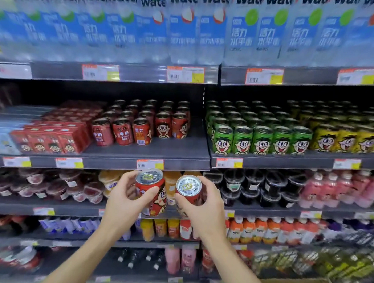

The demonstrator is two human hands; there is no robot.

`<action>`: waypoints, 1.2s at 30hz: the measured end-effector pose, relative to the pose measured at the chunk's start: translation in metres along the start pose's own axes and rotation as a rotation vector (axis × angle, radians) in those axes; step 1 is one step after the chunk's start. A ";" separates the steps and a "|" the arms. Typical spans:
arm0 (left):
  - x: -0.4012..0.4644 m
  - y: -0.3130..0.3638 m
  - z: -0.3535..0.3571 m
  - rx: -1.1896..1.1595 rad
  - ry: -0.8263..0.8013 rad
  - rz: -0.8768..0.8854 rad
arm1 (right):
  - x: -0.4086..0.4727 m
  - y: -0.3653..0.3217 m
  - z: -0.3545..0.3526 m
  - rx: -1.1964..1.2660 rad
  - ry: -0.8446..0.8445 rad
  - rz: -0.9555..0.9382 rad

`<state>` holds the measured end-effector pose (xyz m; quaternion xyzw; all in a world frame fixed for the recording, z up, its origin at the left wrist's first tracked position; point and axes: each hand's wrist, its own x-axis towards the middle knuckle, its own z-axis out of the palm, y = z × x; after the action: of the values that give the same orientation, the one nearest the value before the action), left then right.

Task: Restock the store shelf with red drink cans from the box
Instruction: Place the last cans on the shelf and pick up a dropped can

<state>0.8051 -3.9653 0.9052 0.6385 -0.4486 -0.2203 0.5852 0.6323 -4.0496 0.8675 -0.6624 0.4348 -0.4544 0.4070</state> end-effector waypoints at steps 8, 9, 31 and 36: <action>0.058 0.017 -0.006 0.022 0.023 0.055 | 0.057 -0.031 0.017 0.019 -0.001 -0.019; 0.067 0.018 -0.008 0.035 0.019 0.063 | 0.064 -0.035 0.020 0.019 -0.005 -0.028; 0.221 -0.023 -0.013 0.263 -0.047 0.080 | 0.184 -0.041 0.085 -0.145 0.140 0.041; 0.226 -0.035 -0.004 0.244 -0.098 0.058 | 0.188 -0.031 0.086 -0.173 0.145 0.094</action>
<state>0.9329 -4.1538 0.9277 0.6803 -0.5183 -0.1781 0.4867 0.7597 -4.2061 0.9211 -0.6394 0.5311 -0.4424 0.3367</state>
